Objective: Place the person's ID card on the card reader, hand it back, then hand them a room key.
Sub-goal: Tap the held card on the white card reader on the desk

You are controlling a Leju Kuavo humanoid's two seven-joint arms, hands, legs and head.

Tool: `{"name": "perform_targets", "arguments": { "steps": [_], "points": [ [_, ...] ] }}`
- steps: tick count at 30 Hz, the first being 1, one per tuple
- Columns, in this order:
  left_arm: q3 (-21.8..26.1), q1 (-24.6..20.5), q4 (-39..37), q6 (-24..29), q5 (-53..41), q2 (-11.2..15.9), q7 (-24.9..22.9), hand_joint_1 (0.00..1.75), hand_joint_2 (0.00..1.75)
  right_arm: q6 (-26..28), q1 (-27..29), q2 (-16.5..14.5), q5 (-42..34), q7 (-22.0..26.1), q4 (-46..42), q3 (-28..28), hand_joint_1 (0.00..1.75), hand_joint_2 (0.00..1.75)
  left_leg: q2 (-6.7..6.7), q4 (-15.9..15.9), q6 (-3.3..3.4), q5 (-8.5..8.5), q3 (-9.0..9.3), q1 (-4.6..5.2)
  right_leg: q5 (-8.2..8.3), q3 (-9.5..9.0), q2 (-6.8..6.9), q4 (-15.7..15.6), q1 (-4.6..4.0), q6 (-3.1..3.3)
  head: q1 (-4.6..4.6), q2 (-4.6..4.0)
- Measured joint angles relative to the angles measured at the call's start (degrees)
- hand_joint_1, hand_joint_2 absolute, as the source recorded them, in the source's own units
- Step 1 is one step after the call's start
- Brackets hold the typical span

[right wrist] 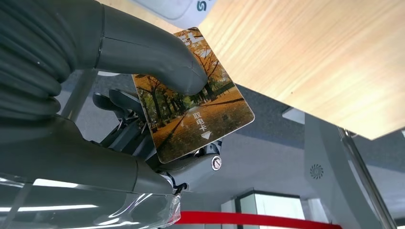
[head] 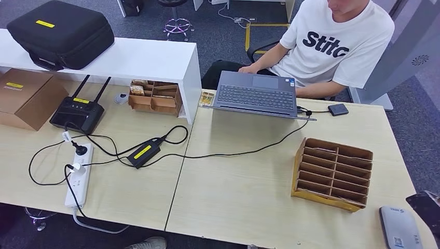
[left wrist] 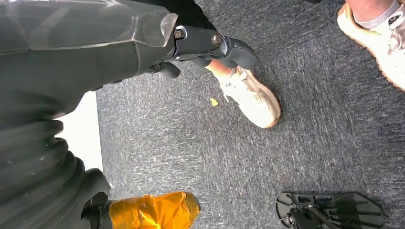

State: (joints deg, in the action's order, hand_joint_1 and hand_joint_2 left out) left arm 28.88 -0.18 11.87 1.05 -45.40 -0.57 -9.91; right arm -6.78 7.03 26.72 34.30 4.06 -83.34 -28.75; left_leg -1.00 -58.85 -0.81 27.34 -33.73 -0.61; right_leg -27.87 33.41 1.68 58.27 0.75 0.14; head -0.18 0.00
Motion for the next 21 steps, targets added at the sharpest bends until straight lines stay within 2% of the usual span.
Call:
{"name": "perform_targets", "arguments": {
  "steps": [8,14,21],
  "points": [
    [0.46,0.0,0.0,-0.21,-0.62,0.07,0.09,0.0,1.75,-4.53,0.0,4.46,-1.93,-2.63,2.91,3.75,1.75,1.75,0.0,0.0,0.0,0.0,0.0,0.0,0.0,0.0,0.0,0.0,0.0,0.0,0.0,0.0],
    [0.62,0.0,0.0,-0.32,-1.23,0.2,0.12,0.0,1.75,-6.05,-0.01,7.51,-2.93,-4.78,5.04,6.79,1.75,1.75,0.0,0.0,0.0,0.0,0.0,0.0,0.0,0.0,0.0,0.0,0.0,0.0,-0.01,0.0],
    [1.01,-0.01,0.0,-0.45,-1.59,0.26,0.16,0.0,1.75,-6.34,-0.19,9.8,-3.56,-5.19,6.58,9.03,1.75,1.75,0.0,0.0,0.0,0.0,0.01,-0.01,0.0,-0.01,0.0,0.0,-0.01,0.0,-0.01,0.0]
  ]
}}
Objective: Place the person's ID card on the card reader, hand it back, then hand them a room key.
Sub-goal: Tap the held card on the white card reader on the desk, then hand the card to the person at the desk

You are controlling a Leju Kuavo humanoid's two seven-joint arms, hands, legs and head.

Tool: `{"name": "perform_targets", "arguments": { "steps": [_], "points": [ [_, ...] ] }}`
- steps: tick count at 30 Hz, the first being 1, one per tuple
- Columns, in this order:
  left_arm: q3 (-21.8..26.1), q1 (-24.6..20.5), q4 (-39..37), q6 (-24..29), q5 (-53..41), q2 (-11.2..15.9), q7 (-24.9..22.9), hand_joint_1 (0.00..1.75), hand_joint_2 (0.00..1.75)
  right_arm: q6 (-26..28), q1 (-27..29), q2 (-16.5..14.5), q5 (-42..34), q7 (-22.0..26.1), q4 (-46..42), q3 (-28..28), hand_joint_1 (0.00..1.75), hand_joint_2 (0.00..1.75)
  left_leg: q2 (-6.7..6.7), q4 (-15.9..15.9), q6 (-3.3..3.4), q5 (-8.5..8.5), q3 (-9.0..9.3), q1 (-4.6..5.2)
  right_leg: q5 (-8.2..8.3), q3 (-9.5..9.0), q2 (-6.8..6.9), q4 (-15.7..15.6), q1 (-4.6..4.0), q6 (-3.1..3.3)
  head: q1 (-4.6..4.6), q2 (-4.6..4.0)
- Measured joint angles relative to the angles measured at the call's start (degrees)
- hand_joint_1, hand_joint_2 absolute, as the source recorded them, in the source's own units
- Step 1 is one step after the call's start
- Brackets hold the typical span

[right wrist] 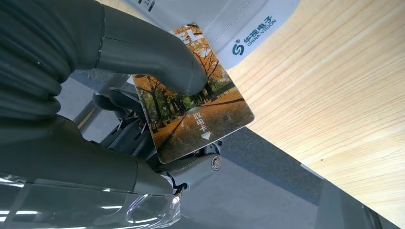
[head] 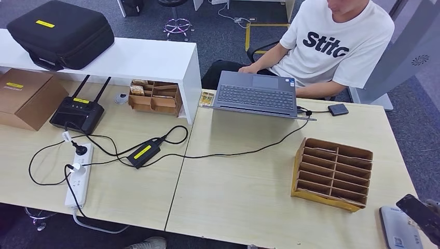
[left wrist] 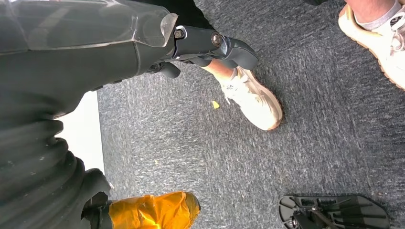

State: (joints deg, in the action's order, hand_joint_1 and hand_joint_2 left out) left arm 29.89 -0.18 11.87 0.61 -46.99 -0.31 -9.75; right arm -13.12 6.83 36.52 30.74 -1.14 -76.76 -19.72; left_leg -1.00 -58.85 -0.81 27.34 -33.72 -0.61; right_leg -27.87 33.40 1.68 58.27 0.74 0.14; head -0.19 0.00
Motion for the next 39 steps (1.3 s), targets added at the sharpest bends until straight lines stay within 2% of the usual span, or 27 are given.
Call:
{"name": "perform_targets", "arguments": {
  "steps": [6,9,11,13,18,20,23,27,31,35,39],
  "points": [
    [0.09,0.0,0.0,-0.04,-0.18,0.02,0.0,0.0,1.75,-0.4,-0.44,1.05,-0.39,-0.47,0.75,1.35,1.75,1.75,0.0,0.0,0.0,0.0,0.02,0.0,0.0,-0.03,0.0,0.0,0.0,0.0,0.01,0.0],
    [0.26,-0.01,0.0,-0.07,-0.32,0.02,0.0,0.0,1.75,1.81,-0.64,1.3,-0.37,-0.38,0.92,2.1,1.75,1.75,0.0,0.0,0.0,0.0,0.02,0.0,0.0,-0.03,0.0,0.0,0.0,0.0,0.01,0.0],
    [0.43,0.0,0.0,-0.02,-0.41,0.0,0.0,0.0,1.75,6.04,-0.6,1.08,0.33,0.42,0.42,2.44,1.75,1.75,0.0,0.0,0.0,0.0,0.02,0.01,0.0,-0.03,0.0,0.0,0.01,0.0,0.01,0.0],
    [0.73,0.0,0.0,0.09,-0.55,-0.05,-0.03,0.0,1.75,12.66,-0.52,-0.08,1.83,2.13,-1.45,2.41,1.75,1.75,-0.03,0.0,0.0,0.0,0.04,0.0,0.01,-0.03,-0.04,0.01,0.0,0.0,0.01,0.0],
    [1.78,-0.06,0.0,0.41,-1.53,-0.5,-0.2,0.0,1.75,28.19,-0.35,-6.57,5.8,7.84,-12.83,2.18,1.75,1.75,-0.07,0.02,-0.01,-0.01,0.08,-0.02,-0.01,-0.01,-0.09,0.07,-0.03,0.03,0.0,0.0],
    [1.92,-0.07,0.0,0.35,-2.15,-0.61,-0.2,0.0,1.75,31.33,-0.67,-8.88,6.8,9.38,-18.56,3.02,1.75,1.75,-0.07,0.04,-0.03,-0.02,0.05,-0.03,-0.04,-0.01,-0.08,0.11,-0.04,0.06,0.01,0.0],
    [1.96,-0.18,0.0,-0.06,-3.41,-0.67,-0.18,0.0,1.75,33.05,-3.55,-10.69,8.18,10.37,-24.51,6.0,1.75,1.75,-0.2,0.06,-0.04,-0.02,0.03,-0.03,-0.03,0.0,-0.18,0.16,-0.03,0.08,-0.01,0.0],
    [1.96,-0.8,0.0,-0.95,-5.35,-0.64,-0.03,0.0,1.75,31.04,-13.77,-11.42,9.45,8.79,-26.76,12.89,1.75,1.75,-0.38,0.06,-0.1,-0.11,0.04,-0.02,0.12,-0.01,-0.34,0.17,-0.03,0.13,0.01,0.0],
    [1.95,-1.75,0.0,-2.1,-7.65,-0.43,0.03,0.0,1.75,23.74,-29.69,-12.75,12.37,4.77,-22.78,22.92,1.75,1.75,-0.48,0.06,-0.12,-0.34,-0.03,-0.02,0.39,0.07,-0.48,0.2,-0.02,0.13,0.02,0.0],
    [1.77,-2.62,0.0,-3.15,-10.13,-0.07,0.13,0.0,1.75,15.93,-46.7,-18.15,14.11,0.35,-12.93,35.88,1.75,1.75,-0.58,0.06,-0.24,-0.58,0.03,-0.05,0.54,0.22,-0.59,0.28,-0.04,0.22,-0.01,0.0],
    [1.67,-3.3,0.0,-3.77,-11.89,0.08,0.2,0.0,1.75,13.27,-58.14,-24.9,12.6,-2.57,-2.8,46.43,1.75,1.75,-0.35,0.07,-0.34,-0.73,-0.07,-0.1,0.54,0.33,-0.41,0.37,-0.06,0.25,0.01,0.0]
  ]
}}
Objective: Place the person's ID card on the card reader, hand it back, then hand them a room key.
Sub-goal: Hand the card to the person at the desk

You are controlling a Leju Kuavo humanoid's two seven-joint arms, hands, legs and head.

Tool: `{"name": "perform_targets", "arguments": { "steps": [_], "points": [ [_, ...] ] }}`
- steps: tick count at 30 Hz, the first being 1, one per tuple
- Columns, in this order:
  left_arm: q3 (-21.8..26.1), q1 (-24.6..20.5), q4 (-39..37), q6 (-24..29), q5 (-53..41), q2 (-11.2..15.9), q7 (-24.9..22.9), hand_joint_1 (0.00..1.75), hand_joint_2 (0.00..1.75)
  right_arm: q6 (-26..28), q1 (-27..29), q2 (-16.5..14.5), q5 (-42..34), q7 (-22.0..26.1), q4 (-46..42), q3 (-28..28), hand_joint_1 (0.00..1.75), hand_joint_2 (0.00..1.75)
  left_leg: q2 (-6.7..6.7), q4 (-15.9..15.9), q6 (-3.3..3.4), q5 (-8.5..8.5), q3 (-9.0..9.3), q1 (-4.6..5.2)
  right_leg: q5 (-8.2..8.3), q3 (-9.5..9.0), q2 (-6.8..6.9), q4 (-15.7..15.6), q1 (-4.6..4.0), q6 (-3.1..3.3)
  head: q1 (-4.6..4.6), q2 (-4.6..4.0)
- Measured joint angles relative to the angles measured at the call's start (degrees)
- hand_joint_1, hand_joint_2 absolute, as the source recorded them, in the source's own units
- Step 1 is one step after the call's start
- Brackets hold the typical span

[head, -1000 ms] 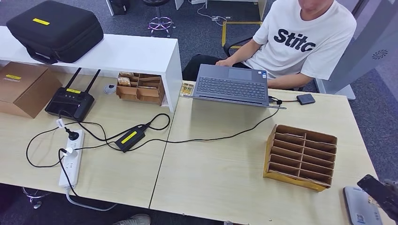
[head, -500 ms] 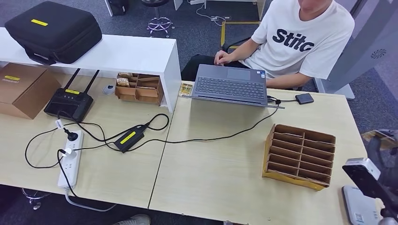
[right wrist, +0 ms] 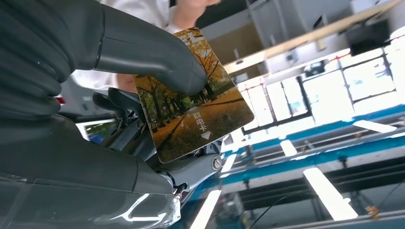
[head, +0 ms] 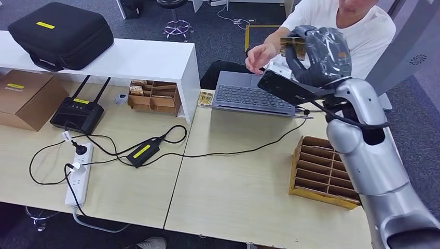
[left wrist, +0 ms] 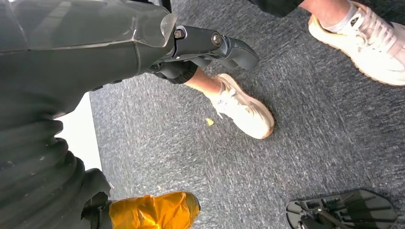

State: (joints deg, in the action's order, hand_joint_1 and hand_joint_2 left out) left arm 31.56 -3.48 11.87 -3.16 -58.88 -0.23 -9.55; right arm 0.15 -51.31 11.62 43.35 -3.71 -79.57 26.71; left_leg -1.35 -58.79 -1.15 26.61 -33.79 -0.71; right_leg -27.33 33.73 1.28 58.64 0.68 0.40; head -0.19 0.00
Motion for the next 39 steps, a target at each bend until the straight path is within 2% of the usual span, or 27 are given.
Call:
{"name": "perform_targets", "arguments": {
  "steps": [3,7,15,16,19,20,25,31,35,39],
  "points": [
    [-0.26,-0.26,0.0,-0.35,-0.96,-0.02,0.0,0.0,1.75,-0.74,-5.1,-4.52,-0.67,-1.12,6.7,5.23,1.75,1.75,0.03,0.01,-0.01,0.0,-0.03,-0.03,-0.02,0.02,0.04,0.0,-0.08,0.02,-0.01,0.0],
    [-0.51,-0.57,0.0,-0.65,-1.75,-0.07,-0.02,0.0,1.75,-1.35,-8.89,-9.04,-0.64,-2.0,14.57,9.49,1.75,1.75,0.04,0.01,-0.01,0.0,-0.08,-0.03,-0.02,0.04,0.07,-0.03,-0.09,0.02,0.01,0.0],
    [-0.96,-0.75,0.0,-0.9,-2.85,-0.21,-0.2,0.0,1.75,-3.76,-12.16,-13.5,5.24,-3.92,27.12,17.07,1.75,1.75,0.1,-0.01,0.0,0.0,-0.1,0.0,0.01,0.03,0.13,-0.08,-0.07,0.03,0.02,0.0],
    [-0.97,-0.77,0.0,-0.92,-3.01,-0.24,-0.2,0.0,1.75,-3.81,-12.3,-13.82,5.78,-4.01,28.46,17.88,1.56,1.75,0.11,-0.01,0.0,0.0,-0.09,0.0,0.01,0.03,0.13,-0.08,-0.07,0.03,0.02,0.0],
    [-0.98,-0.81,0.0,-1.0,-3.41,-0.34,-0.24,0.0,1.75,-3.78,-12.4,-14.42,6.72,-4.13,31.78,19.74,0.25,1.75,0.12,-0.01,0.0,0.0,-0.1,0.0,0.01,0.03,0.14,-0.08,-0.07,0.04,0.02,0.0],
    [-0.98,-0.82,0.0,-1.01,-3.51,-0.36,-0.25,0.0,1.75,-4.04,-12.41,-14.62,6.87,-4.1,32.81,20.24,0.0,1.75,0.12,-0.01,0.0,0.0,-0.1,0.0,0.02,0.04,0.14,-0.08,-0.07,0.04,0.02,0.0],
    [-0.98,-0.89,0.0,-1.01,-3.83,-0.38,-0.27,0.0,1.75,-6.78,-12.55,-15.69,7.03,-2.93,37.33,22.58,0.0,1.75,0.13,-0.01,0.0,0.01,-0.1,-0.01,0.01,0.06,0.13,-0.07,-0.08,0.05,0.01,0.0],
    [-0.98,-0.56,0.0,-0.99,-3.44,-0.38,-0.22,0.0,1.75,-5.43,-12.39,-15.45,2.93,0.1,37.74,23.04,0.0,1.75,0.12,-0.01,0.0,0.01,-0.1,-0.01,0.01,0.11,0.12,-0.08,-0.08,0.05,0.02,0.0],
    [-0.87,0.07,0.0,-0.85,-3.16,-0.37,0.23,0.0,1.75,-2.84,-11.28,-12.46,0.29,1.49,32.88,22.14,0.0,1.75,0.13,-0.02,0.0,0.01,-0.12,0.0,0.02,0.11,0.14,-0.13,-0.07,0.04,0.01,0.0],
    [-0.5,0.45,0.0,-0.52,-2.76,-0.36,0.83,0.0,1.75,0.11,-8.9,-7.53,-1.42,2.93,25.63,19.79,0.0,1.75,0.24,-0.03,0.01,0.02,-0.17,0.0,0.03,0.06,0.24,-0.2,-0.07,0.02,0.02,0.0]
  ]
}}
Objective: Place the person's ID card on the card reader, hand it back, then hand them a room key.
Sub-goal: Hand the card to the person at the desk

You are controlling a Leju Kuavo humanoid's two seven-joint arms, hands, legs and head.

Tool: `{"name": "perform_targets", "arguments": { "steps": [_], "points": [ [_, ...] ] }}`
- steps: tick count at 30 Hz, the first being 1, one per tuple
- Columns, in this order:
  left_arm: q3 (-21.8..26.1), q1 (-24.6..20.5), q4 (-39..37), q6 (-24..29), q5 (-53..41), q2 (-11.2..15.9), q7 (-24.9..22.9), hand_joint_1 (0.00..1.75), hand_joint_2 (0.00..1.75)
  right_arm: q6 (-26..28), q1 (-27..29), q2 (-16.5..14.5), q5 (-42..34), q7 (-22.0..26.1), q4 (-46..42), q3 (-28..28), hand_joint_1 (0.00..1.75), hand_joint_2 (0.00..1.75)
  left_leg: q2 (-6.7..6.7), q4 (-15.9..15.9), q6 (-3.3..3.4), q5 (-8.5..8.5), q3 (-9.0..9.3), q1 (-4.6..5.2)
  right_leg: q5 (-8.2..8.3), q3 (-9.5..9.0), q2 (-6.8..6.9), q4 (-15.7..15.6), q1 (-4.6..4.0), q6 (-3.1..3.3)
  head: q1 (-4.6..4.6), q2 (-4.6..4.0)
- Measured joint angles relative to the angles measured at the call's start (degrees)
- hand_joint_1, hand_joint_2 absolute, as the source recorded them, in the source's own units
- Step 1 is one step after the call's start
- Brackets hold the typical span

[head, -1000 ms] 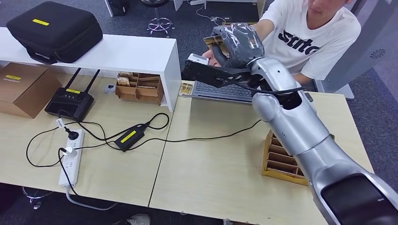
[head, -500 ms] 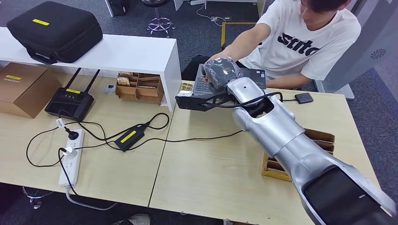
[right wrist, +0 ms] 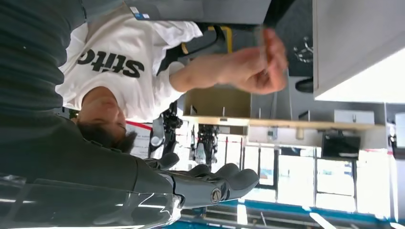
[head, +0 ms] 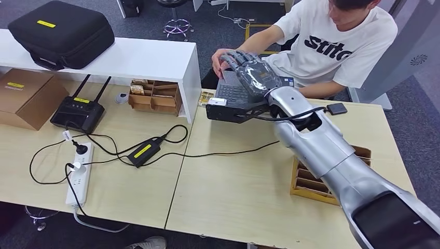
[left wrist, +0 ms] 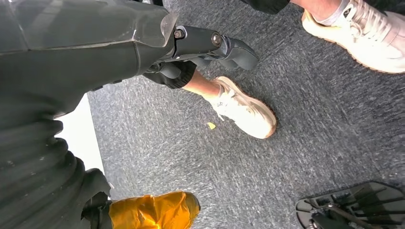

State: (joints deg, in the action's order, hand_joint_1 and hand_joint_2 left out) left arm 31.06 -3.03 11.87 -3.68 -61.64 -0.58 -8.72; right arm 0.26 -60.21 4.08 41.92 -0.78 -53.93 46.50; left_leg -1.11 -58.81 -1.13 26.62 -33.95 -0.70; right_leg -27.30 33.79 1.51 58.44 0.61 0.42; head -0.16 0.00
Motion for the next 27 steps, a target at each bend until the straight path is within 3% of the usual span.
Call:
{"name": "perform_targets", "arguments": {
  "steps": [6,17,22,27],
  "points": [
    [0.61,0.55,0.0,0.1,0.07,0.04,0.12,0.0,1.75,0.62,2.38,4.48,-0.26,0.42,-6.73,-2.6,0.0,1.75,-0.06,0.0,0.03,0.03,0.0,0.01,0.02,0.04,-0.03,-0.01,0.0,-0.03,-0.01,0.0],
    [0.7,0.82,0.0,0.19,0.13,0.04,0.15,0.0,1.75,1.83,3.99,7.0,-0.12,0.53,-10.58,-3.86,0.0,1.75,-0.04,-0.01,0.03,0.02,0.0,-0.01,0.02,0.07,-0.03,0.0,-0.01,-0.02,-0.02,0.0],
    [1.73,1.05,0.0,0.78,0.65,0.02,0.15,0.0,1.75,6.65,8.67,13.24,-2.11,2.38,-16.16,-8.8,0.0,1.75,0.29,-0.04,0.09,0.05,-0.02,-0.01,-0.02,-0.11,0.29,-0.15,-0.01,-0.09,0.0,0.0],
    [3.6,1.3,0.0,1.22,1.36,0.0,0.15,0.0,1.75,9.8,19.11,20.18,-3.45,6.18,-22.04,-18.46,0.0,1.75,0.37,-0.04,0.26,0.17,-0.02,0.0,-0.04,-0.26,0.36,-0.32,-0.01,-0.15,0.01,0.0]
  ]
}}
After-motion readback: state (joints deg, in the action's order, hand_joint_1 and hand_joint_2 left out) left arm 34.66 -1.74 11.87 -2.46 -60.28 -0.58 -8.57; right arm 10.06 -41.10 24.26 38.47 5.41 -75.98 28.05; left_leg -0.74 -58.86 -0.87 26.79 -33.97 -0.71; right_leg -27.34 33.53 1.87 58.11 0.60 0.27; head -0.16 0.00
